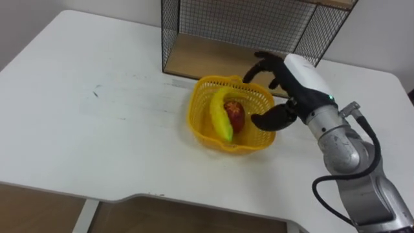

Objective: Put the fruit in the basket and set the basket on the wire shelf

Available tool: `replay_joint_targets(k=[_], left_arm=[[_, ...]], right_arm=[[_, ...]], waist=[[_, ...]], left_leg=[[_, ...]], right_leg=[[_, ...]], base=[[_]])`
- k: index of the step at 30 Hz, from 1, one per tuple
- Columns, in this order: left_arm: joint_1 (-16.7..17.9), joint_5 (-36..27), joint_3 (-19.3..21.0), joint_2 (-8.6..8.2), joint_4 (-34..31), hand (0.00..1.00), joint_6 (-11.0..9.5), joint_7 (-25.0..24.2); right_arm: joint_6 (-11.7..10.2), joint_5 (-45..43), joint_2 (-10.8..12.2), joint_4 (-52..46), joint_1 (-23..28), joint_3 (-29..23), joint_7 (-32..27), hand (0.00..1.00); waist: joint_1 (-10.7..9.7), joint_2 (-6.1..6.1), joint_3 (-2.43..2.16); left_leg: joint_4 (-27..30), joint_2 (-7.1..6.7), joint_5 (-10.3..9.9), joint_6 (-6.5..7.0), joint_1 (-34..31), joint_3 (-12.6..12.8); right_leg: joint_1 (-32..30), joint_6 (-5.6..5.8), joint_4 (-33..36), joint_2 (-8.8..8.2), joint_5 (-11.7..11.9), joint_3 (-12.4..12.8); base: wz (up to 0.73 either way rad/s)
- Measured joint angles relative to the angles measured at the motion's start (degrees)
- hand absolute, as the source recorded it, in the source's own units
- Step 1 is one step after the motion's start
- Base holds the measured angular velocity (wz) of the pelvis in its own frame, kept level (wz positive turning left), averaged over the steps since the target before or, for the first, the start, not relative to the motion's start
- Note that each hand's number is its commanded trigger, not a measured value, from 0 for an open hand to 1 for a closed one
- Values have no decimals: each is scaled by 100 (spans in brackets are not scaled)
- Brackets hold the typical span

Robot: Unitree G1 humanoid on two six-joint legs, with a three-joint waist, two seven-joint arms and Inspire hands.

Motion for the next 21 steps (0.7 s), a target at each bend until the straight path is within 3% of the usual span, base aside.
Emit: replay_joint_targets(k=[21], left_arm=[[-74, -1, 12, -41, -61, 0, 2, 0]], right_arm=[[4, -50, 66, 1, 5, 73, 177, 0]], waist=[[12, 32, 10]], left_leg=[[10, -6, 0, 0, -62, -4]], right_leg=[[-50, 0, 2, -3, 0, -23]], base=[[1]])
